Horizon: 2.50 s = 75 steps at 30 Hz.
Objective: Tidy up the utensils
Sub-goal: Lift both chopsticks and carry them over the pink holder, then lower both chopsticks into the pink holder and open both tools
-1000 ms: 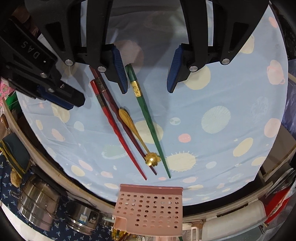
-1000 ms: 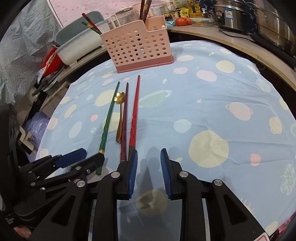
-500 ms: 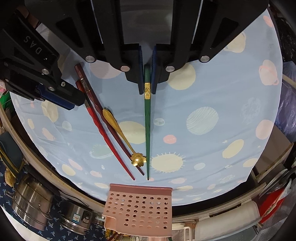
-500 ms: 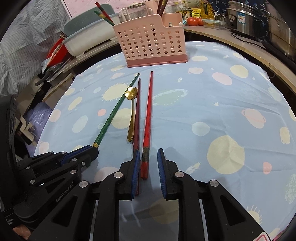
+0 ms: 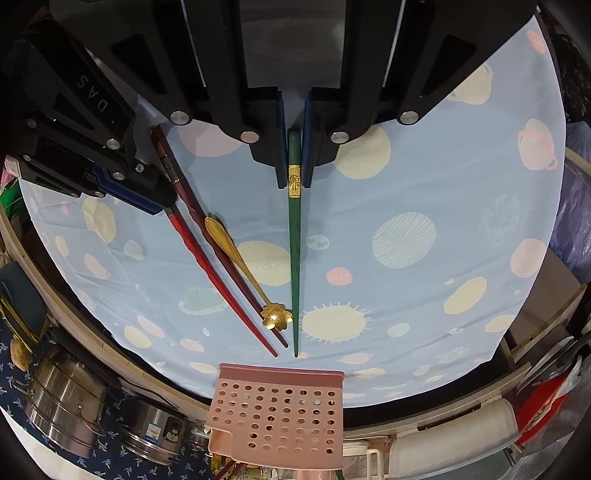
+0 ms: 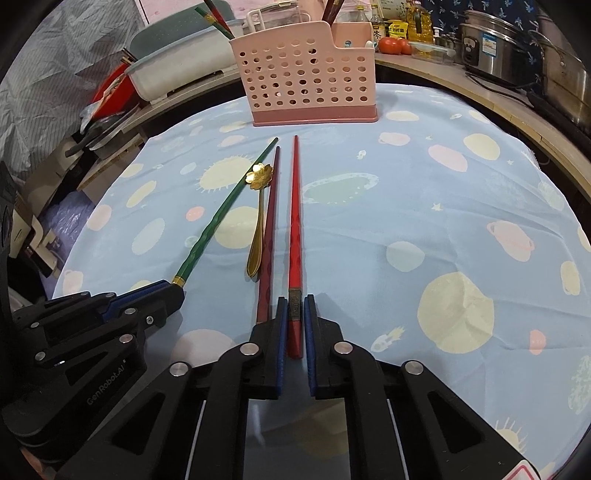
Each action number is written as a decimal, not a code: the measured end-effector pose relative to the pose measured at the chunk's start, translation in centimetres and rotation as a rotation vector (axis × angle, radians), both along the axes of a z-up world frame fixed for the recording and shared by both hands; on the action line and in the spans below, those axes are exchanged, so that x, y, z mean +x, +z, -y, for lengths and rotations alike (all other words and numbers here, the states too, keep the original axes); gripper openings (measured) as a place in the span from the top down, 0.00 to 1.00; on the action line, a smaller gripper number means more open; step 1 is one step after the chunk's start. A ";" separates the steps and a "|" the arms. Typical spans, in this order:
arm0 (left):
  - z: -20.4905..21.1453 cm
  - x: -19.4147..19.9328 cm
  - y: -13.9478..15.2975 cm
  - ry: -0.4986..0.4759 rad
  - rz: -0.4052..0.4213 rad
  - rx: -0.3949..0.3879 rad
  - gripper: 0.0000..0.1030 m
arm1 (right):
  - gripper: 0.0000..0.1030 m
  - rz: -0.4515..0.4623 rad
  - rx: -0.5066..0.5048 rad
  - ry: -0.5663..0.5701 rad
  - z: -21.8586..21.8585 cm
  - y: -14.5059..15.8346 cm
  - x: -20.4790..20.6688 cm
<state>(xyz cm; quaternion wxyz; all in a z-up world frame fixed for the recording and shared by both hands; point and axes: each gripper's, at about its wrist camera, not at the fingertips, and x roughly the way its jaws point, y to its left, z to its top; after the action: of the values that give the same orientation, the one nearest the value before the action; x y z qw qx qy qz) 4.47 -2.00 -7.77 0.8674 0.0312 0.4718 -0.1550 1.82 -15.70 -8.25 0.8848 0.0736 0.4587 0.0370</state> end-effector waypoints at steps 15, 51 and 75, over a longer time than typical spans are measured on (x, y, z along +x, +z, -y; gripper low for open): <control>-2.4 -0.8 3.4 0.037 0.039 -0.063 0.93 | 0.93 0.074 0.067 -0.070 2.9 3.8 -1.8; -2.7 7.5 23.7 0.030 0.422 -0.215 0.93 | 0.93 0.513 0.143 -0.142 8.9 23.4 5.3; 0.6 21.5 31.5 0.076 0.616 -0.224 0.93 | 0.93 0.619 0.157 -0.165 7.9 29.1 21.1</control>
<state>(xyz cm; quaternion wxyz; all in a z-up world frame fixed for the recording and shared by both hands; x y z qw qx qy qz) 26.02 -2.63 23.75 0.9725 -0.0366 0.1682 -0.1568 22.95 -23.64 20.80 0.9738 0.1639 0.1563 0.0209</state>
